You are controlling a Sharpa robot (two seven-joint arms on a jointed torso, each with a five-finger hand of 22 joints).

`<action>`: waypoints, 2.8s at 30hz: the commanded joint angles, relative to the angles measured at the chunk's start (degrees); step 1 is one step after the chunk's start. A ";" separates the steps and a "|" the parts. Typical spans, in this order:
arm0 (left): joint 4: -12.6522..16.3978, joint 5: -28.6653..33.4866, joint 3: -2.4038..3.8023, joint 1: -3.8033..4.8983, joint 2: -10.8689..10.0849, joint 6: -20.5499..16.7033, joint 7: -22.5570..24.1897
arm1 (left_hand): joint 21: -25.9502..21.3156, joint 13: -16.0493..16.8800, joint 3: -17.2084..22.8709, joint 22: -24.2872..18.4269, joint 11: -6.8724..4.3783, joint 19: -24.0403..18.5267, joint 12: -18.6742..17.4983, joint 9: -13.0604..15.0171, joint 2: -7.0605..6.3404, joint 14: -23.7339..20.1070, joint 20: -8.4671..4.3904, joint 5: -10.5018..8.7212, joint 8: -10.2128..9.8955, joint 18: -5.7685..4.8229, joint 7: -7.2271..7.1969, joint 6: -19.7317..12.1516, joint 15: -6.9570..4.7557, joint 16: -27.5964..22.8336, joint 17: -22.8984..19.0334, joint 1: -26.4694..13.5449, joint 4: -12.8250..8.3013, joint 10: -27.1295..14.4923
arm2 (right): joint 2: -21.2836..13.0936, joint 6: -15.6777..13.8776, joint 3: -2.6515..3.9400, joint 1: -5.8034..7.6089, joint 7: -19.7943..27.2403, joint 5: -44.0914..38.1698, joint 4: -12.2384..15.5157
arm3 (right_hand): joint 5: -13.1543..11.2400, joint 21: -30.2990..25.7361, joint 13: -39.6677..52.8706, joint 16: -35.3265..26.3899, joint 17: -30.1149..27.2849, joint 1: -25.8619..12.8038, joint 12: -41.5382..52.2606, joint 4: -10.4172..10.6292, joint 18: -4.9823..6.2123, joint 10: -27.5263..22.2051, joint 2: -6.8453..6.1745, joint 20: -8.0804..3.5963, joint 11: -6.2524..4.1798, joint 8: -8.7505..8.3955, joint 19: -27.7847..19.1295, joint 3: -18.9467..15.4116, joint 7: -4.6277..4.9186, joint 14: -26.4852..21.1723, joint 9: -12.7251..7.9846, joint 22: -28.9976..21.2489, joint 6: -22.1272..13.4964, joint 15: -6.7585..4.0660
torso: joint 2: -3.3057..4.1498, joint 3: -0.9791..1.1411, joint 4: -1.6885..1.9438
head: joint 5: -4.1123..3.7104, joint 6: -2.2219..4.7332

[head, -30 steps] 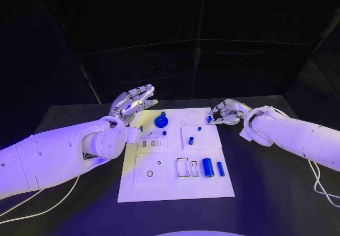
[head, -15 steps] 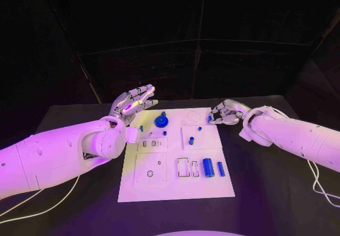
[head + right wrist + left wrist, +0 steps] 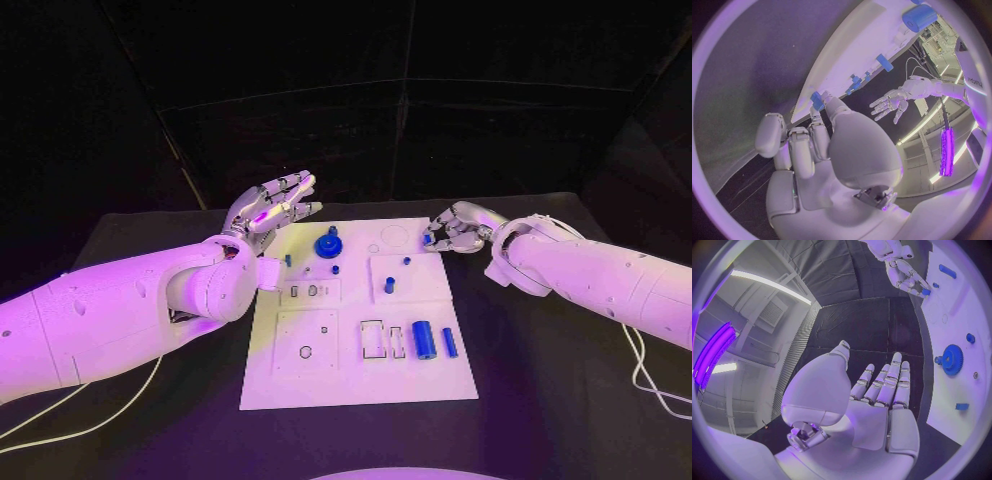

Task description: Assemble the parts on the task board

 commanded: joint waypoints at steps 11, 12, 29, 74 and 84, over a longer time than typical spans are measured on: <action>0.06 -0.46 0.05 0.08 -0.05 0.72 0.21 | 0.31 -0.06 -0.42 0.06 -0.04 0.47 -0.27 -0.08 0.68 0.50 -0.04 0.24 -0.20 -1.07 7.61 0.04 0.04 -0.13 -0.06 -0.05 0.07 0.06 | 0.48 0.12 0.03 -0.05 -0.47 -0.56 -0.19 | -0.37 0.46 5.16 0.18 14.12 0.21 0.60 -0.20 -1.09 0.73 1.10 -0.58 -0.51 0.86 0.33 0.94 -0.66 5.74 0.15 0.40 2.24 -0.80 | 0.01 0.02 -0.03 | 0.07 -0.10; 0.06 -0.46 0.05 0.08 -0.05 0.73 0.20 | 0.31 -0.06 -0.42 0.06 -0.04 0.47 -0.27 -0.08 0.68 0.50 -0.04 0.24 -0.20 -1.07 7.61 0.04 0.04 -0.13 -0.06 -0.05 0.07 0.06 | 0.49 0.01 0.03 -0.05 -0.54 -0.58 -0.20 | -0.38 0.52 5.23 0.20 14.18 0.26 0.66 -0.24 -1.12 0.80 1.22 -0.65 -0.61 1.00 0.41 1.06 -0.78 5.75 0.18 0.52 2.57 -0.89 | 0.00 0.03 -0.04 | 0.08 -0.12; 0.15 -0.46 0.06 0.09 -0.28 0.78 0.01 | 0.31 -0.07 -0.46 0.04 -0.04 0.49 -0.34 -0.10 0.73 0.48 -0.05 0.24 -0.24 -1.09 7.63 -0.01 0.05 -0.19 -0.09 -0.04 0.07 0.01 | -1.09 -6.79 0.05 -0.02 -1.73 -1.17 3.11 | -2.92 0.79 5.57 0.43 14.92 1.30 0.87 -0.97 -1.23 1.27 3.51 -1.61 -1.68 2.11 0.81 3.65 -1.93 5.93 0.19 1.04 5.11 -1.87 | -0.17 -0.08 -0.18 | 0.17 -0.25; -0.50 -0.46 0.08 0.57 -1.02 0.29 0.69 | 4.13 0.98 -2.14 0.77 -1.27 13.28 1.62 0.70 2.50 7.07 -0.20 0.25 1.44 0.49 6.83 11.30 -1.65 1.01 -0.09 1.95 -1.17 16.19 | 10.03 -11.45 -2.48 -0.21 -25.51 -14.93 24.79 | -2.86 0.60 5.00 0.42 14.90 0.91 0.25 -1.00 -1.15 0.91 3.62 -1.78 -1.80 2.16 0.64 4.24 -2.04 5.92 0.11 0.61 5.33 -1.99 | -0.35 -0.36 0.00 | 3.02 -1.21; -0.67 -0.43 0.08 0.66 -1.01 0.16 0.73 | 4.04 0.94 -2.19 0.71 -1.25 13.20 1.56 0.65 2.52 7.02 -0.20 0.25 1.37 0.48 6.90 11.00 -1.63 0.93 -0.13 1.96 -1.18 15.98 | 12.21 -12.32 -2.73 -1.51 -26.20 -17.17 22.85 | -2.42 0.59 5.04 0.40 14.82 0.77 0.26 -1.09 -1.15 0.96 3.47 -1.83 -1.84 2.18 0.66 4.40 -2.07 5.90 0.09 0.60 5.38 -2.04 | -0.37 -0.36 -0.02 | 3.42 -1.41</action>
